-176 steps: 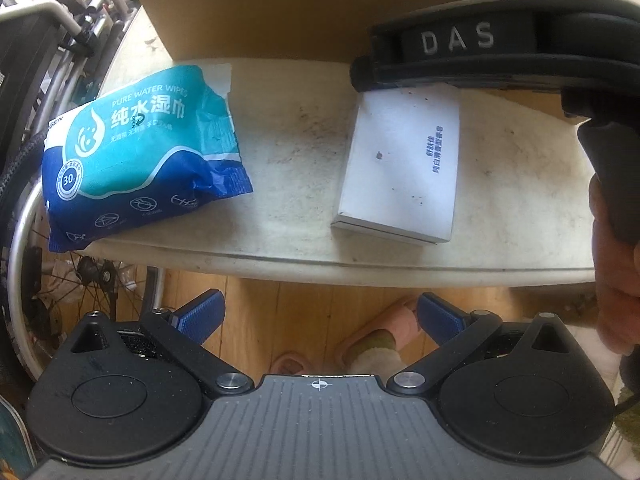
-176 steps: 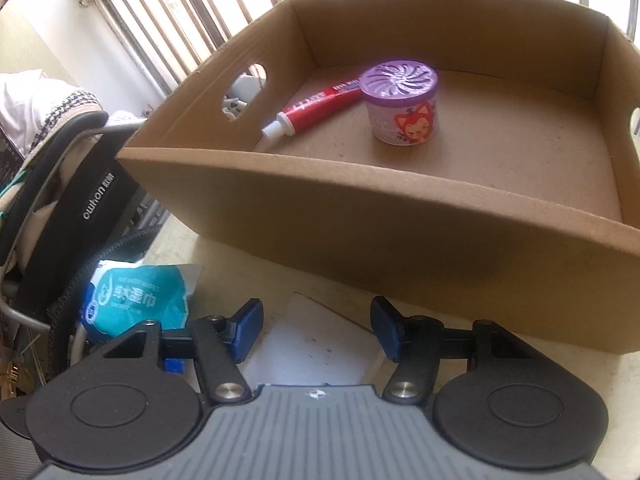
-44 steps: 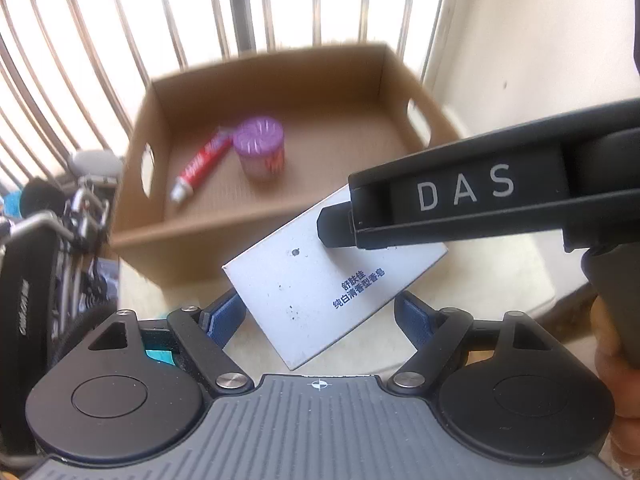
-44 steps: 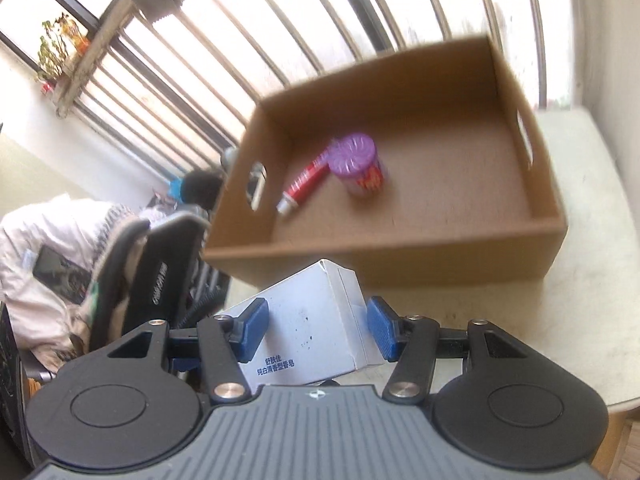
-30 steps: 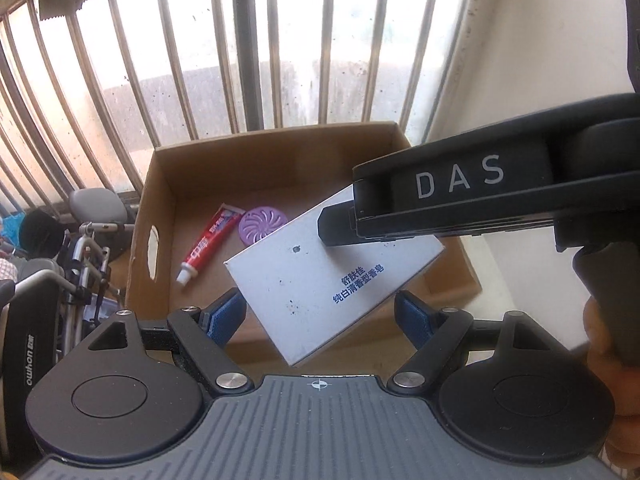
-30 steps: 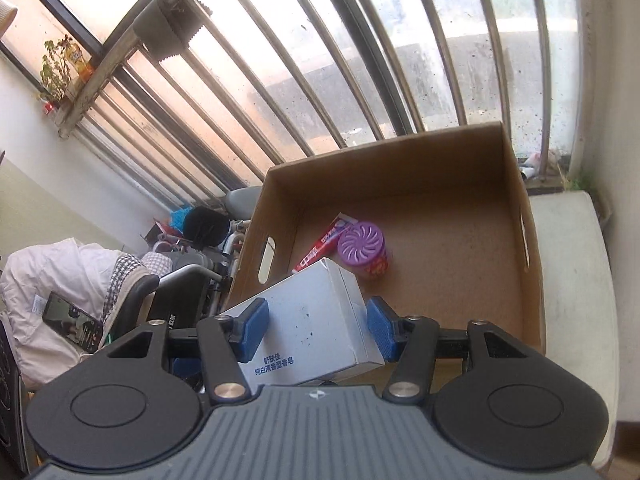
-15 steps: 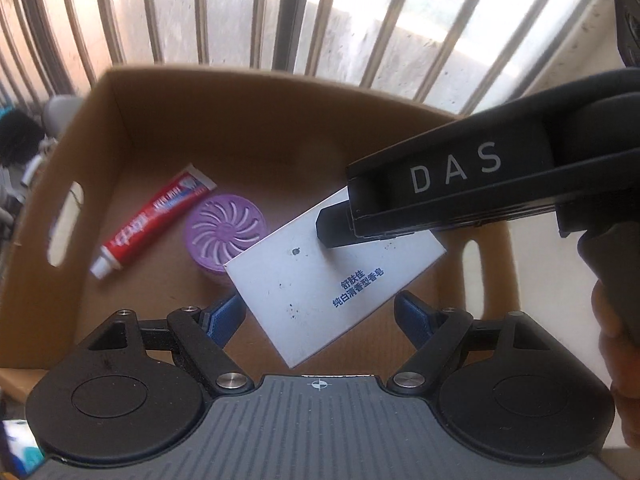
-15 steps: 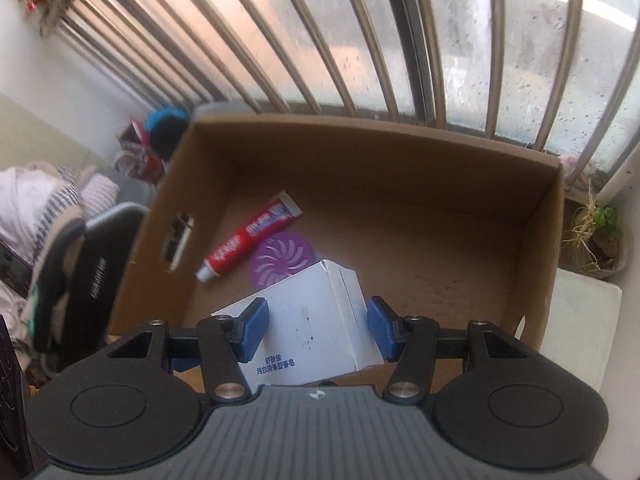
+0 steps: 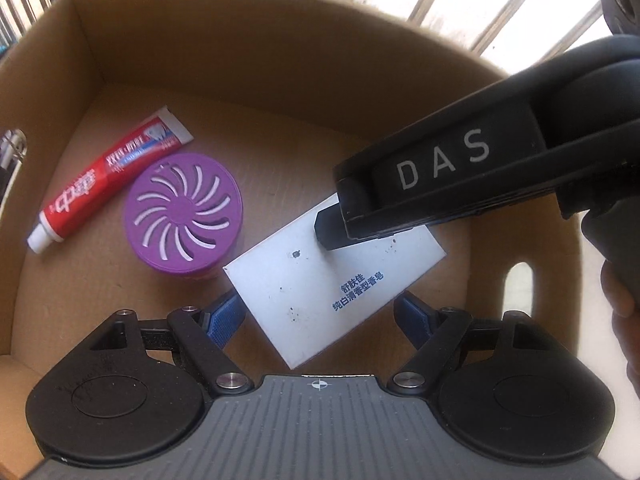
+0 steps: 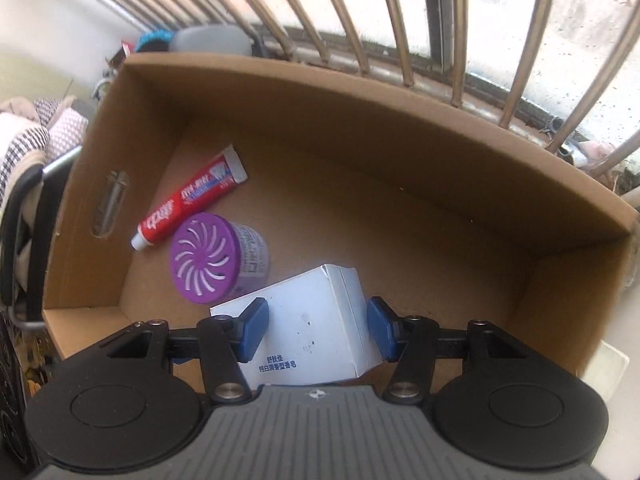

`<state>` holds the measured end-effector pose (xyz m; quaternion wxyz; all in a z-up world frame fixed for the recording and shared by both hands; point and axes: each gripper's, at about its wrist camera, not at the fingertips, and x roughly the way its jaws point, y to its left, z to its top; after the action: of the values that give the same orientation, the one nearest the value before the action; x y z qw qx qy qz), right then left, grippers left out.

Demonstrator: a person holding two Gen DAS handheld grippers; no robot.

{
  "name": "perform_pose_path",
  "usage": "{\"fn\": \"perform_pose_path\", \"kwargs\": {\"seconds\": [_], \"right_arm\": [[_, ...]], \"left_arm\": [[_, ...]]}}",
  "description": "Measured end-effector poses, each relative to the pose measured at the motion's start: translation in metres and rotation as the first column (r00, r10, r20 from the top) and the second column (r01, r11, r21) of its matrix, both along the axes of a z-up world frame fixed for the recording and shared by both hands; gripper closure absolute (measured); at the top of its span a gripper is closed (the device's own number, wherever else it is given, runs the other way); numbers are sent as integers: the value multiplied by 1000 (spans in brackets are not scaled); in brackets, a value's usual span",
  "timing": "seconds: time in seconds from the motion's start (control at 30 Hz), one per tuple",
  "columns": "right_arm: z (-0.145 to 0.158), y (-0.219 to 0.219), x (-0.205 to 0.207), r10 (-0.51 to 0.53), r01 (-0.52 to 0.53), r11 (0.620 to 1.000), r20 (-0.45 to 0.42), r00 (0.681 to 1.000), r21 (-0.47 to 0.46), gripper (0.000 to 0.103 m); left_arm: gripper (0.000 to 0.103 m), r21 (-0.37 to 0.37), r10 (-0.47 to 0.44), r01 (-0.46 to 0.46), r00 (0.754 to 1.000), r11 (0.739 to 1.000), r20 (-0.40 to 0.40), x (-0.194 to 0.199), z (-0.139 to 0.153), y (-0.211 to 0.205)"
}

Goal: Organize objects
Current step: 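Lift the white box with both grippers and carry it over the tray, then lower the white box into the tray and open both grippers, then raise both tools and move them toward the blue-and-white wipes pack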

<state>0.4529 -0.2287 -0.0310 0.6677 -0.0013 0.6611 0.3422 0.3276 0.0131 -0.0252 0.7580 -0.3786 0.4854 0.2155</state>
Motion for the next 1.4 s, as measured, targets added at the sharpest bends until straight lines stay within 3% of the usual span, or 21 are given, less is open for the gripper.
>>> {"fn": "perform_pose_path", "kwargs": {"seconds": [0.23, 0.43, 0.5, 0.67, 1.0, 1.17, 1.27, 1.3, 1.4], "right_arm": [[-21, 8, 8, 57, -58, 997, -24, 998, -52, 45], [-22, 6, 9, 60, -62, 996, -27, 998, -59, 45], [-19, 4, 8, 49, -51, 997, -31, 998, -56, 45], [-5, -3, 3, 3, -4, 999, -24, 1000, -43, 44], [71, -35, -30, -151, 146, 988, 111, 982, 52, 41], [120, -56, -67, -273, 254, 960, 187, 944, 118, 40], [143, -60, -99, -334, 307, 940, 222, 916, 148, 36], [150, -60, -111, -351, 321, 934, 230, 908, 158, 36], [161, -55, -147, -394, 354, 914, 231, 890, 196, 30]], "left_arm": [[22, -10, -24, 24, 1000, 1000, -20, -2, -10, 1], [22, -18, -41, 41, 999, 999, -27, -16, -10, 4], [15, -18, -47, 47, 999, 999, -18, -22, -6, 4], [10, -5, -82, 82, 996, 997, -15, -42, 9, 0], [6, 112, -120, 116, 992, 987, 27, -129, 68, -1], [4, 167, -114, 97, 989, 981, 93, -168, 110, -9], [3, 198, -101, 74, 986, 977, 130, -159, 151, -11], [3, 206, -95, 65, 986, 976, 140, -150, 158, -16], [3, 241, -77, 36, 983, 970, 165, -186, 161, -16]]}}
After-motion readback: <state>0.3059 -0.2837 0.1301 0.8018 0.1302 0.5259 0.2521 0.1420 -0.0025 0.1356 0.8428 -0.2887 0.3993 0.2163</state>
